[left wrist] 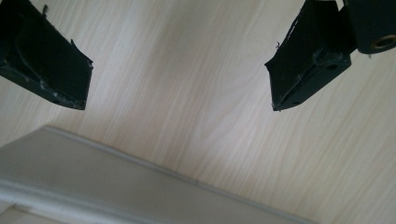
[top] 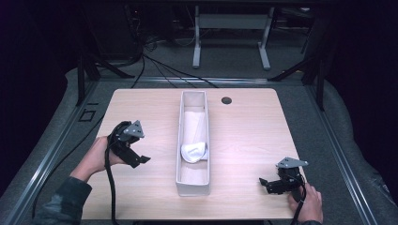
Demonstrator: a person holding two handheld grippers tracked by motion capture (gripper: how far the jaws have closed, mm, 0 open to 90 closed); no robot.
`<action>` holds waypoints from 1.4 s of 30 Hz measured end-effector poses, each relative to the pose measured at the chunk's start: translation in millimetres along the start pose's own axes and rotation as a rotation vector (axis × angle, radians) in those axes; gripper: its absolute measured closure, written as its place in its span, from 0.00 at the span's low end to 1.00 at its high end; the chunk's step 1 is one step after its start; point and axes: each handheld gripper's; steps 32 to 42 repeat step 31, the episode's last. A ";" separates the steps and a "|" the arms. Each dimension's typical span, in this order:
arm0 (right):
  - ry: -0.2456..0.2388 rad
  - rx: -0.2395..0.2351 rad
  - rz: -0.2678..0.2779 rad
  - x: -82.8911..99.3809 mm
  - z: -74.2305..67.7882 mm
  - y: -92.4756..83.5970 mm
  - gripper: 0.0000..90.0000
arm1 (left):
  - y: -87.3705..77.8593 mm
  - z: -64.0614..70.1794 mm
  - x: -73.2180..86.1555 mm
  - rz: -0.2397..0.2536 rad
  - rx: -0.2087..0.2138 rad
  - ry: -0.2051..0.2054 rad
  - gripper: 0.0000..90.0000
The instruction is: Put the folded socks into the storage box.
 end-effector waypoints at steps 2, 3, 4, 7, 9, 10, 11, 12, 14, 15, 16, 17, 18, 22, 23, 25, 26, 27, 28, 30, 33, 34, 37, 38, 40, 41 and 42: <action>0.000 0.000 0.000 0.0 0.0 0.0 0.00 | 2.6 1.9 11.0 0.003 0.000 -0.026 0.07; 0.000 0.000 0.000 0.0 0.0 0.0 0.00 | 4.3 3.1 16.7 0.012 0.001 -0.044 0.06; 0.001 0.000 0.000 0.0 0.0 0.0 0.00 | 5.9 4.0 22.5 0.014 0.005 -0.057 0.06; 0.000 0.000 0.000 0.0 0.0 0.0 0.00 | 12.3 7.1 39.4 0.018 0.011 -0.096 0.05; 0.000 0.000 0.000 0.0 0.0 0.0 0.00 | 16.9 9.0 50.1 0.014 0.015 -0.116 0.05; 0.000 0.000 0.000 0.0 0.0 0.0 0.00 | 19.4 9.6 55.3 0.012 0.023 -0.129 0.05; 0.000 0.000 0.000 0.0 0.0 0.0 0.00 | 22.2 10.4 60.6 0.011 0.032 -0.137 0.04; 0.000 0.000 0.000 0.0 0.0 0.0 0.00 | 25.0 11.2 65.4 0.009 0.036 -0.148 0.03; 0.000 0.000 0.000 0.0 0.0 0.0 0.00 | 31.1 13.0 75.0 0.004 0.035 -0.165 0.02; 0.000 0.000 0.000 0.0 0.0 0.0 0.00 | 34.0 13.5 80.0 0.004 0.036 -0.176 0.02; 0.000 0.000 0.000 0.0 0.0 0.0 0.00 | 37.3 14.1 85.1 0.007 0.040 -0.192 0.02; 0.000 0.000 0.000 0.0 0.0 0.0 0.00 | 40.8 14.6 90.2 0.011 0.047 -0.206 0.01; 0.000 0.000 0.000 0.0 0.0 0.0 0.00 | 44.6 15.2 95.2 0.007 0.049 -0.221 0.01; 0.000 0.000 0.000 0.0 0.0 0.0 0.00 | 60.9 17.9 114.6 -0.001 0.046 -0.267 0.00; 0.000 0.000 0.000 0.0 0.0 0.0 0.00 | 63.4 18.6 117.4 0.003 0.040 -0.274 0.00; 0.001 0.000 0.000 0.0 0.0 0.0 0.00 | 68.7 20.6 123.5 0.017 0.034 -0.291 0.00; 0.001 -0.001 0.000 0.0 0.0 0.1 0.00 | 70.8 22.2 125.5 0.023 0.020 -0.297 0.00; 0.001 -0.002 0.000 0.0 0.0 0.1 0.00 | 71.4 23.5 127.0 0.040 0.000 -0.297 0.00; 0.000 -0.001 0.000 0.0 0.1 0.0 0.00 | 71.2 23.6 128.3 0.055 -0.005 -0.305 0.00; 0.000 0.000 0.000 0.0 0.0 0.0 0.00 | 72.5 25.1 130.9 0.084 -0.029 -0.313 0.00; 0.000 0.000 0.000 0.0 0.0 0.0 0.00 | 73.3 26.0 132.0 0.093 -0.044 -0.305 0.00; 0.000 0.000 0.000 0.0 0.0 0.0 0.00 | 73.3 26.0 132.0 0.093 -0.044 -0.305 0.00; 0.000 0.000 0.000 0.0 0.0 0.0 0.00 | 73.3 26.0 132.0 0.093 -0.044 -0.305 0.00; 0.000 0.000 0.000 0.0 0.0 0.0 0.00 | 73.3 26.0 132.0 0.093 -0.044 -0.305 0.00; 0.000 0.000 0.000 0.0 0.0 0.0 0.00 | 73.3 26.0 132.0 0.093 -0.044 -0.305 0.00; 0.000 0.000 0.000 0.0 0.0 0.0 0.00 | 73.3 26.0 132.0 0.093 -0.044 -0.305 0.00; 0.000 0.000 0.000 0.0 0.0 0.0 0.00 | 73.3 26.0 132.0 0.093 -0.044 -0.305 0.00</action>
Point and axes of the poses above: each handheld gripper's, and its own axes: y roughly forward along the jaws, x roughly out of its underside, z roughly to its right, and after that the axes turned 6 degrees about y, right-handed
